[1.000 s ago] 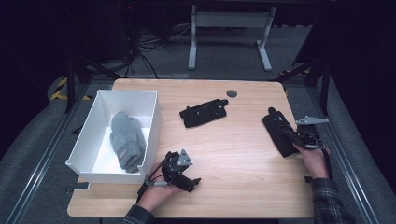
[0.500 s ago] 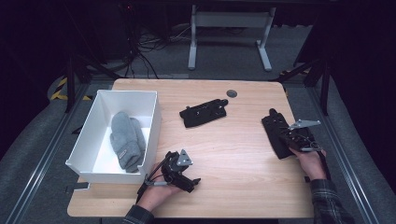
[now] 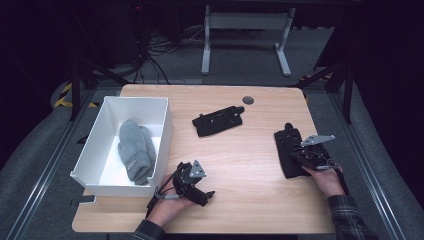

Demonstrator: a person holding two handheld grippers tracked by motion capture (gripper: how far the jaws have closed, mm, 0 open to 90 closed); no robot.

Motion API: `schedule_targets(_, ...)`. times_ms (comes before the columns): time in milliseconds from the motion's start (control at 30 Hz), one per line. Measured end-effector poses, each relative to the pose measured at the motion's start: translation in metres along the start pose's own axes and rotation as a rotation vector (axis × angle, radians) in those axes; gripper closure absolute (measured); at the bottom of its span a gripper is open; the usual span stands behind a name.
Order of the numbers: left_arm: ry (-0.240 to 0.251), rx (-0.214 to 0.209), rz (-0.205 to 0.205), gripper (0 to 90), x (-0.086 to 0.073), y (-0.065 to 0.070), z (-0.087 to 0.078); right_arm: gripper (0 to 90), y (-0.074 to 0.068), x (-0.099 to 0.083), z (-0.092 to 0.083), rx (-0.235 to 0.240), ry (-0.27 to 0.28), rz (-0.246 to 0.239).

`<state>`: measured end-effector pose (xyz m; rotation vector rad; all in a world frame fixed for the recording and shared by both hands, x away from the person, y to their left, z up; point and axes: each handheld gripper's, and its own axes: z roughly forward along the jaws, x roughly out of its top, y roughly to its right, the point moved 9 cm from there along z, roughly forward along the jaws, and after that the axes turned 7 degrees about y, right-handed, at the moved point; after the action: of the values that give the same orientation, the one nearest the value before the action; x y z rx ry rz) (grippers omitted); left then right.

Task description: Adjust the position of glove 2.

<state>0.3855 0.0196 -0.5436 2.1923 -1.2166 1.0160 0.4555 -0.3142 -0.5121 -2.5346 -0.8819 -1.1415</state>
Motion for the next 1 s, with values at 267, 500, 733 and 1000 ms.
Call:
schedule_targets(267, -0.001, 0.001, 0.0, 0.1, 0.0, 0.0, 0.0, 90.0, -0.032, 0.003, 0.002, 0.07, -0.003, -0.055)
schedule_targets(500, -0.002, 0.0, -0.002, 0.1, 0.0, 0.0, 0.0, 90.0, -0.062, 0.003, 0.002, 0.136, -0.006, -0.097)
schedule_targets(733, -0.002, 0.0, -0.002, 0.1, 0.0, 0.0, 0.0, 90.0, -0.094, 0.001, 0.0, 0.195, -0.008, -0.135)
schedule_targets(1000, -0.003, 0.001, -0.001, 0.1, 0.0, 0.0, -0.001, 90.0, -0.119, -0.004, -0.007, 0.242, -0.015, -0.15)
